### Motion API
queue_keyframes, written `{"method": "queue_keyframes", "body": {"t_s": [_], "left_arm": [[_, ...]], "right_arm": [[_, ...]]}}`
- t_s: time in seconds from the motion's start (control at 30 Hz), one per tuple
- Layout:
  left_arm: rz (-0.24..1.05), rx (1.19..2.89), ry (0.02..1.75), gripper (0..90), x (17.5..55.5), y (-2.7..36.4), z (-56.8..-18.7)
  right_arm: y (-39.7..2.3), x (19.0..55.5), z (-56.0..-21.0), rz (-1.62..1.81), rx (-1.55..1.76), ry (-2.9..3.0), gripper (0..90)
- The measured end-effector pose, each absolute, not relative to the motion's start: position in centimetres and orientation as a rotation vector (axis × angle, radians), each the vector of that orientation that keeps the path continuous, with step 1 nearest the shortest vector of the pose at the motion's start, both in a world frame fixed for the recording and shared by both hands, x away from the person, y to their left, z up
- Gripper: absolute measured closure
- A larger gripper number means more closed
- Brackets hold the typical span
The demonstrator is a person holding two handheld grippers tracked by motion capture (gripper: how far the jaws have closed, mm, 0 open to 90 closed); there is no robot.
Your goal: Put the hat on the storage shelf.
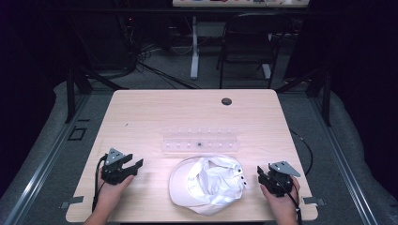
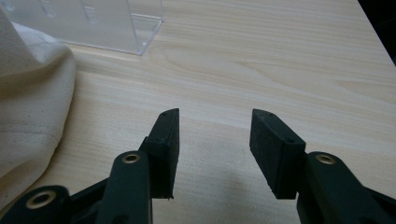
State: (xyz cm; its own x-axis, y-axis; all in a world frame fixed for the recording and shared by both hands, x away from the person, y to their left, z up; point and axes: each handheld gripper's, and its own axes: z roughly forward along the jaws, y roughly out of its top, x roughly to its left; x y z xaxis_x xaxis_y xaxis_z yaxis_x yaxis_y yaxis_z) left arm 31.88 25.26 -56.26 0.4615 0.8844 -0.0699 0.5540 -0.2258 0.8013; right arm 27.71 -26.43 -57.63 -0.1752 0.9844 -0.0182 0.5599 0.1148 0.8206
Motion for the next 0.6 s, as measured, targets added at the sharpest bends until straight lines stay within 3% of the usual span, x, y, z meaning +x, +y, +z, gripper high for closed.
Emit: {"method": "queue_keyframes", "body": {"t_s": [0.6], "left_arm": [[0.56,1.907,1.166,47.7,31.39,24.41,-55.51]], "right_arm": [[-26.03,27.39,-57.05,0.952,1.51,1.885,51.0]]}}
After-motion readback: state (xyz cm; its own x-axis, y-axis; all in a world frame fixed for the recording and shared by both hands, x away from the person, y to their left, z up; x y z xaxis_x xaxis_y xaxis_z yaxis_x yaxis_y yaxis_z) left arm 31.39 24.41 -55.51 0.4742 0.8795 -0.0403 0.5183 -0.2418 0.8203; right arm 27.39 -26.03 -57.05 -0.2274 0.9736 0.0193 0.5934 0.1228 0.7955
